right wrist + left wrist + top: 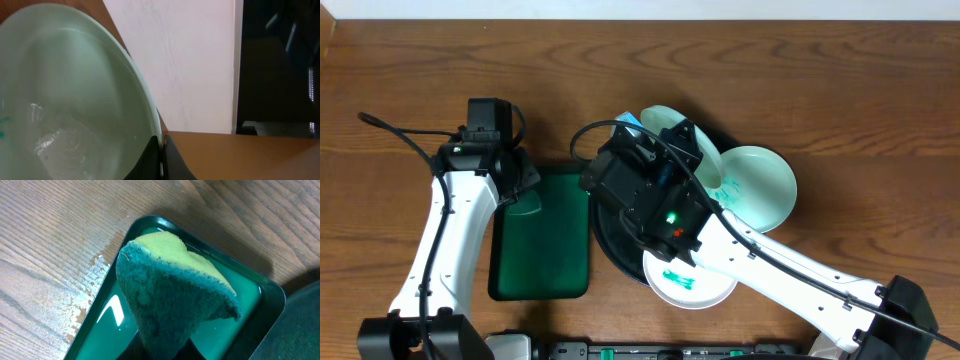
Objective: Clean dirty plates on tray and stack at the side
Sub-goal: 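Lift the wiped plate with the right gripper and carry it rightward, then set the plate on the table at the right and release it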
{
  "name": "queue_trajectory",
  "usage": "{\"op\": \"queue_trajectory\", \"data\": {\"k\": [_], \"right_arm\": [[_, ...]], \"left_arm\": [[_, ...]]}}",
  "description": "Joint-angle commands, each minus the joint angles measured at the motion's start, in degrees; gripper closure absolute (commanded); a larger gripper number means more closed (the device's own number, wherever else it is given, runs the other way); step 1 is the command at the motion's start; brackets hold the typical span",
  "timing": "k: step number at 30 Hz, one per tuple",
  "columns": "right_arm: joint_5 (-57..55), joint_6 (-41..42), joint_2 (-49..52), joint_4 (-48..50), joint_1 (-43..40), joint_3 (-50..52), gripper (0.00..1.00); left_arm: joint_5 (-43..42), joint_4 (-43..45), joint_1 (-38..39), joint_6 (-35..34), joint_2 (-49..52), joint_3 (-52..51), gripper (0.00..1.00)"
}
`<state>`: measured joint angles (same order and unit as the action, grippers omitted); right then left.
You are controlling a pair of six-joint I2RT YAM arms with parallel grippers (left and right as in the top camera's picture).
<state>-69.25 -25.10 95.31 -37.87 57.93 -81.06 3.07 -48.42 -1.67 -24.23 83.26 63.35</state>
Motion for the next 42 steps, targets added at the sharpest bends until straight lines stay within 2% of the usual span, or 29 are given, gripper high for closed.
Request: {"op": "queue_trajectory", "data": {"k": [1,7,9,13,22,27,35,42], "right_arm": [[-0.1,3.8,0.5,-0.9,-0.2,-1.7,0.99],[32.2,33.0,0.5,-10.6,-7.6,-1.7,0.99],[39.4,39.3,0.5,-11.0,-11.1,-1.7,0.99],[50.0,45.1,0.5,-10.2,-19.5,-1.7,0.99],[72.3,49.4,0.5,-9.5,-43.5,-1.7,0.99],[82.9,48.9,0.5,-10.4,-61.4,-1.7,0.99],[81.3,47.3,2.3,-14.3,-82.0,-1.7,0.99],[79.9,46.1,8.3,-14.0,-91.7,-1.7,0.99]], "left_arm": [[-0.1,-0.2,-0.2,-0.5,-0.2,0.5,0.93],[-0.1,-0.2,-0.2,-0.5,-0.2,0.5,0.93],[-0.1,-0.2,-0.2,-0.5,-0.2,0.5,0.93],[-0.1,-0.4,-0.2,-0.5,-0.2,0.5,0.93],[-1.0,-0.4,-0.2,0.6,-0.2,0.5,0.93],[-1.0,-0.4,-0.2,0.6,-0.2,0.5,0.93],[-1.0,-0.3,-0.2,0.6,-0.2,0.5,0.93],[-1.0,-0.3,-0.2,0.6,-0.2,0.5,0.93]]}}
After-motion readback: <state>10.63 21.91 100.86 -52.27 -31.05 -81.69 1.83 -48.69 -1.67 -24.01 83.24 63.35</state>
